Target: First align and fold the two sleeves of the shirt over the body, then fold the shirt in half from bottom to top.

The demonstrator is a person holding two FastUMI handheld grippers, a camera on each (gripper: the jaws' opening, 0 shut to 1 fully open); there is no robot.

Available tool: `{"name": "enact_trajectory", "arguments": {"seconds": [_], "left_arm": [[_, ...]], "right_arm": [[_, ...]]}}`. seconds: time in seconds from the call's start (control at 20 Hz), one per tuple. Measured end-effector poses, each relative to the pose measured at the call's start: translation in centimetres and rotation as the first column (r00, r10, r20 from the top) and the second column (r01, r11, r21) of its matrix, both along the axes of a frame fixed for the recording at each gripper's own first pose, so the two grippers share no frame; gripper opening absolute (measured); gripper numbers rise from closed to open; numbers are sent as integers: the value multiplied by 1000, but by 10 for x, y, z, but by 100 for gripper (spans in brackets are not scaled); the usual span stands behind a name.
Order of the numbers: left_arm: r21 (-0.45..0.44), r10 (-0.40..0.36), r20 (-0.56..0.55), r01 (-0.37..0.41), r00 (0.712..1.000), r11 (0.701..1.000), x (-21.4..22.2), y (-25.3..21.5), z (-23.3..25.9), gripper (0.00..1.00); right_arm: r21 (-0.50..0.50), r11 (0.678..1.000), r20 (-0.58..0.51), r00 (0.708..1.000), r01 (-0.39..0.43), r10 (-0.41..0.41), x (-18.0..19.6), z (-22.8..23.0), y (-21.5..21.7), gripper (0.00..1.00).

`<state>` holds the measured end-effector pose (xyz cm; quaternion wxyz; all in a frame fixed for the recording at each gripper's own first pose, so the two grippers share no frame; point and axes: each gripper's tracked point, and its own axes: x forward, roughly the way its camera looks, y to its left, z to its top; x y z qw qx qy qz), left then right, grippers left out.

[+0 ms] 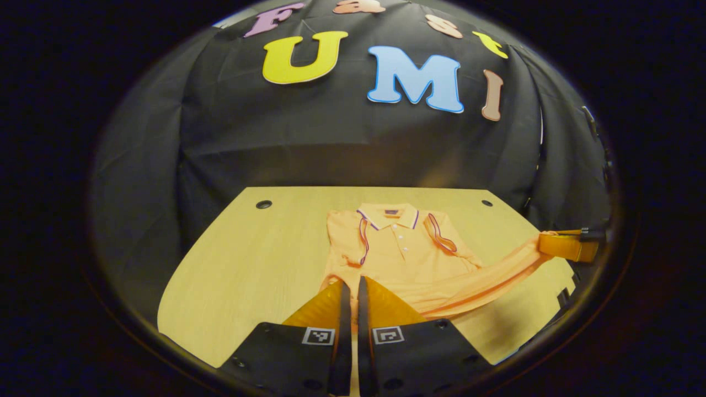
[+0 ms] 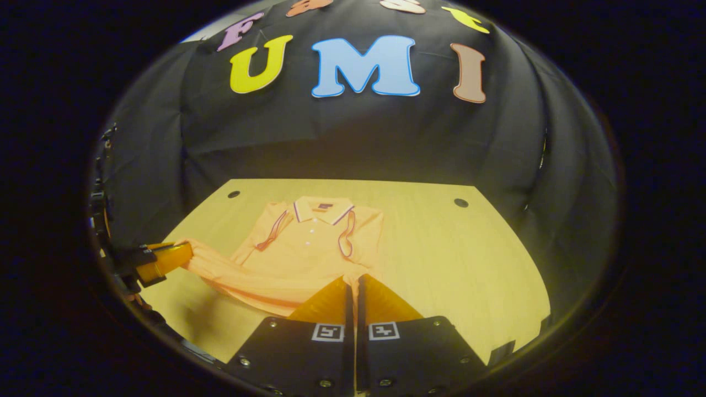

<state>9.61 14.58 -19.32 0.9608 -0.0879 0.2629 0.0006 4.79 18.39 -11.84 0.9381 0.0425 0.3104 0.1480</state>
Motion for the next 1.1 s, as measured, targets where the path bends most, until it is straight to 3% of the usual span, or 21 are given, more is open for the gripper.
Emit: {"name": "enact_trajectory", "arguments": {"seconds": [0.55,1.1], "left_arm": [[33,-143,14,143,990,989,106,4,-10,12],[-21,-72,51,73,996,997,206,8,-14,11]], "right_arm": [[-11,985,-43,985,170,-170,84,-4,14,2],[1,981,-69,978,195,-195,166,-17,19,2]]}}
